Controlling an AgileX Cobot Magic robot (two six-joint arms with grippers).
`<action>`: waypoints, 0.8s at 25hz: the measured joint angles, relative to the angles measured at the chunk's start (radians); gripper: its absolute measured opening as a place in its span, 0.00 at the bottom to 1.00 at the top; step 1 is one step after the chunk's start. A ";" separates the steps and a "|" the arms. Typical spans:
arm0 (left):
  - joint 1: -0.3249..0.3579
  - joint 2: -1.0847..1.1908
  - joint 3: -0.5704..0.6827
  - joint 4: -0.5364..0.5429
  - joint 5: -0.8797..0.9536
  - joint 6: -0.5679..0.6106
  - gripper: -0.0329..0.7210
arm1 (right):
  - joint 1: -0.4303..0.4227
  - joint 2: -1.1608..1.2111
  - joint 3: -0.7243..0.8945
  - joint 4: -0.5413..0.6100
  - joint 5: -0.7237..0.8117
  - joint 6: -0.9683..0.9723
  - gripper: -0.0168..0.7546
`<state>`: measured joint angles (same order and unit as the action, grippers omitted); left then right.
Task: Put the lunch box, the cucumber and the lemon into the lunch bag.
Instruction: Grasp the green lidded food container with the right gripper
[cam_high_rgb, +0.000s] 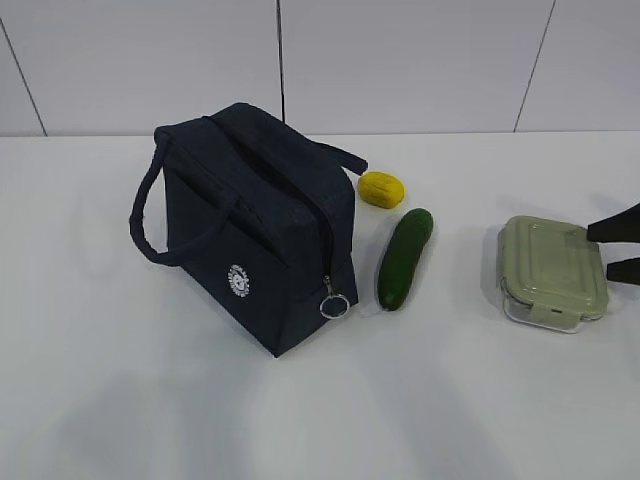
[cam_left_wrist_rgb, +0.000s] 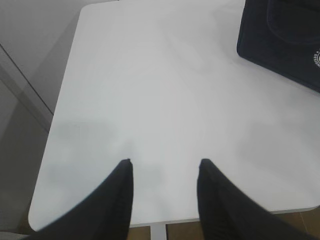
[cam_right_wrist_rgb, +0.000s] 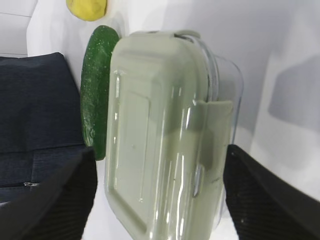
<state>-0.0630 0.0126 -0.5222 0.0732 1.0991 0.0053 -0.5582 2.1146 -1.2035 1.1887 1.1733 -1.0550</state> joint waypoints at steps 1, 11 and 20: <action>0.000 0.000 0.000 0.000 0.000 0.000 0.45 | 0.000 0.000 0.000 0.000 0.000 0.000 0.79; 0.000 0.000 0.000 0.000 0.000 0.000 0.45 | 0.000 0.051 0.000 0.013 -0.002 -0.004 0.79; 0.000 0.000 0.000 0.000 0.000 0.000 0.45 | 0.000 0.056 0.000 0.028 -0.003 -0.004 0.78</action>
<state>-0.0630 0.0126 -0.5222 0.0732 1.0991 0.0053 -0.5582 2.1705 -1.2035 1.2169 1.1698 -1.0588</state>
